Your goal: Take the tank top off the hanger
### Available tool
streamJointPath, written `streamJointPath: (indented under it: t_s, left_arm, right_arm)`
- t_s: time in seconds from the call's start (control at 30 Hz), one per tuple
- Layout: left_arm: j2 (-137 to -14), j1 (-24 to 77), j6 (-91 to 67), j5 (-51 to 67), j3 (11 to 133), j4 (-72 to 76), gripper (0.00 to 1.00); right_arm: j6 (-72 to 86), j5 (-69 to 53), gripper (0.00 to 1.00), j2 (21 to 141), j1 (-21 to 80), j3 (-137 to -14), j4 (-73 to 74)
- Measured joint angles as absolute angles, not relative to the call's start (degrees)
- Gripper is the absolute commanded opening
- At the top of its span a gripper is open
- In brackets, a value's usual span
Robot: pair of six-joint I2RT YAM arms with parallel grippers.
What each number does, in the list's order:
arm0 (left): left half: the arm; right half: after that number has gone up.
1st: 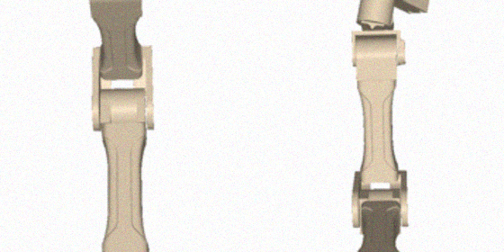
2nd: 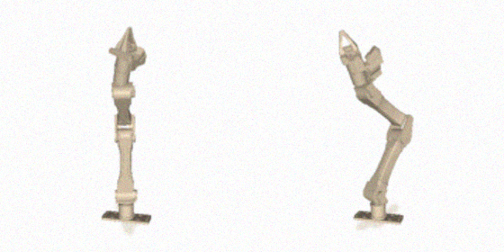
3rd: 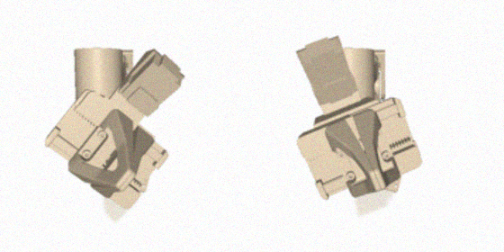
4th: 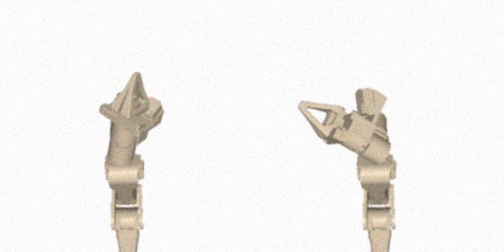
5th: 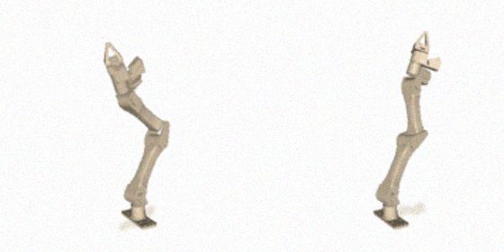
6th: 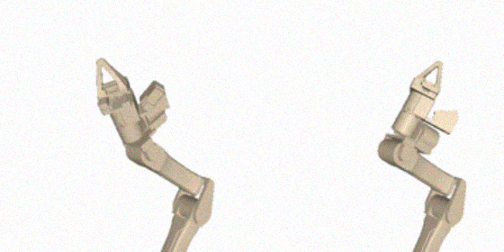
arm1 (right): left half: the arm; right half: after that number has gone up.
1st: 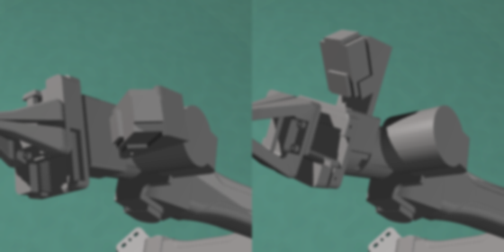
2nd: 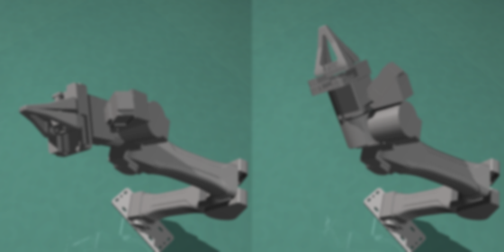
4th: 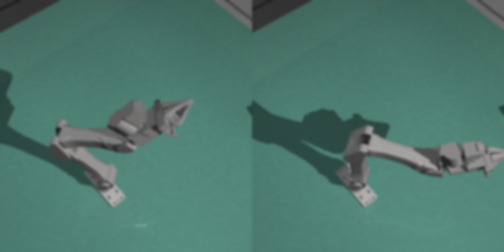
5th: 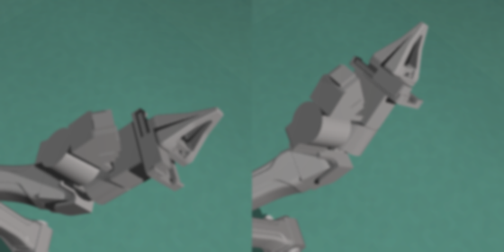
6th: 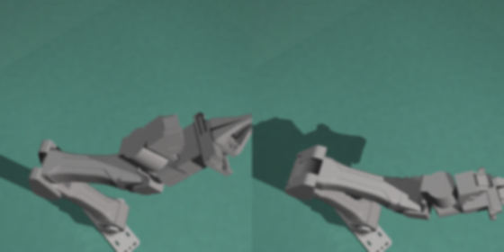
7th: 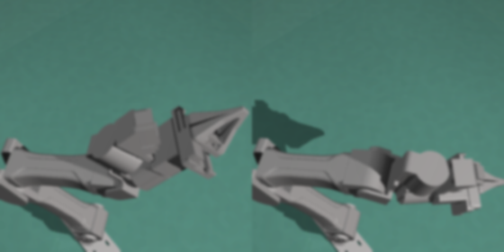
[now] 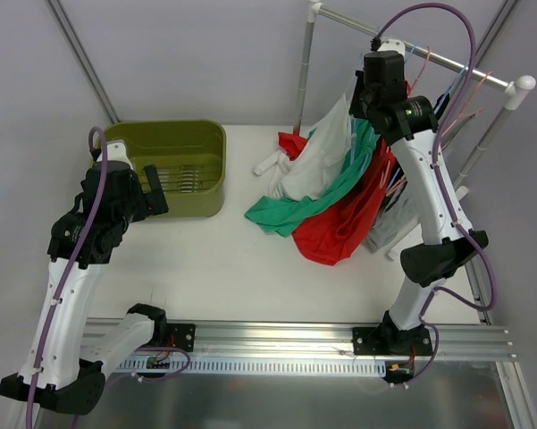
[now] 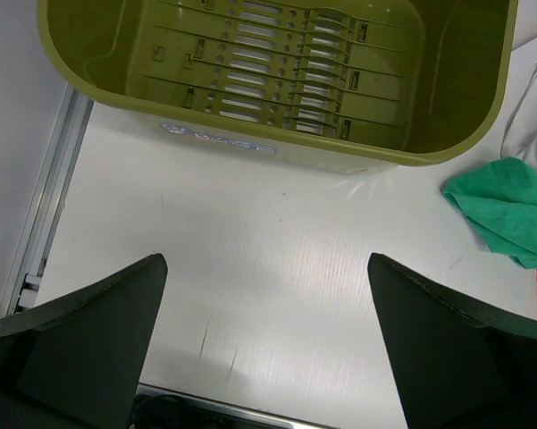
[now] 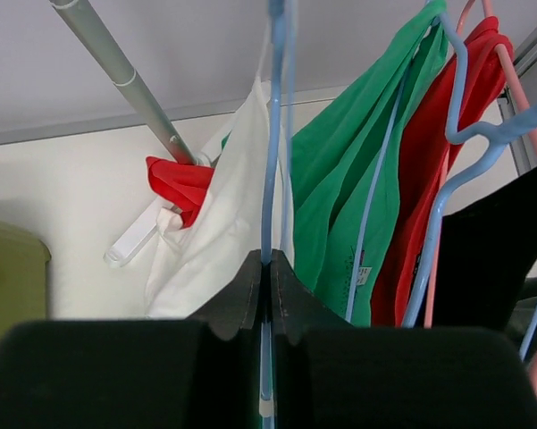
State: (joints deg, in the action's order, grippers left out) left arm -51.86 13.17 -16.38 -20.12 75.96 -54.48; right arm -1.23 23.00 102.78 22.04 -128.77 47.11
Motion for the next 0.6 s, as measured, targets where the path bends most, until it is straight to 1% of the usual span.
streamJointPath:
  t_s: [0.3, 0.6]
  left_arm:
    - [-51.9, 13.2, -15.9, -19.8, 76.1, -54.5, 0.99]
    - [-52.8, 13.2, -15.9, -17.5, 79.4, -54.8, 0.99]
  right_arm:
    - [3.6, 21.4, 0.00, 99.9, 22.2, -128.0, 46.3]
    - [5.3, 15.5, 0.00, 86.5, 22.2, -119.2, 41.8]
